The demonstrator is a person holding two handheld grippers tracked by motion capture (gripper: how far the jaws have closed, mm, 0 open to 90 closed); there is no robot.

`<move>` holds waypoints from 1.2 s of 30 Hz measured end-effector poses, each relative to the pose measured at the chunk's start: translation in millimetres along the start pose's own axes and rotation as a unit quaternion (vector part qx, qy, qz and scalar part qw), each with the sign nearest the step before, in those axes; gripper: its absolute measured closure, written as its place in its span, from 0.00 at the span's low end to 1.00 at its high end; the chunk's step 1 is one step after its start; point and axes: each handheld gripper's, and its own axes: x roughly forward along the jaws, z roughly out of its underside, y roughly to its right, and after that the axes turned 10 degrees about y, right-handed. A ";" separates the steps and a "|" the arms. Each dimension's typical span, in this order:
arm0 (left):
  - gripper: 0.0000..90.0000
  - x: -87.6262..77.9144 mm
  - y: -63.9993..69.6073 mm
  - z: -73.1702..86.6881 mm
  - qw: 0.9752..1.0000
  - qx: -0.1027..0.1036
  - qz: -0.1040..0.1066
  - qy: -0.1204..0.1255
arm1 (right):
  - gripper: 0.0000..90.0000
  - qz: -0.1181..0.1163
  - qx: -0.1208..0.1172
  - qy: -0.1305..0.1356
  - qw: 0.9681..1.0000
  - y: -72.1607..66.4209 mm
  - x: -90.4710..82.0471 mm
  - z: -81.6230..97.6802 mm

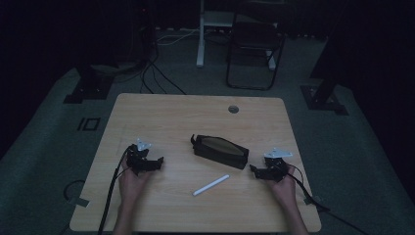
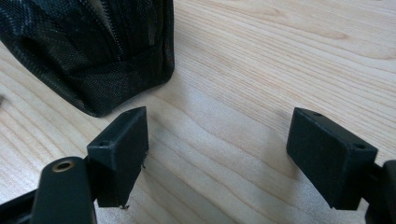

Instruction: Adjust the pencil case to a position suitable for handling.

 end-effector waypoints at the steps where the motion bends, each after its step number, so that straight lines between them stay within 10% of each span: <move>1: 0.11 0.0 0.0 0.0 1.000 0.000 0.000 0.000 | 0.23 0.000 0.000 0.000 1.000 0.0 0.0 0.0; 12: 0.11 -0.2 0.3 0.1 1.000 -0.001 -0.002 0.000 | 0.25 -0.005 -0.004 0.001 1.000 1.7 -0.4 0.3; 18: 0.11 -0.1 0.5 0.0 1.000 -0.002 -0.003 0.000 | 0.48 0.001 0.016 -0.007 1.000 6.0 -6.5 -3.3; 36: 0.11 0.0 0.5 0.0 1.000 -0.002 -0.003 0.000 | 0.57 -0.022 0.031 0.064 0.997 -7.3 -27.6 -36.7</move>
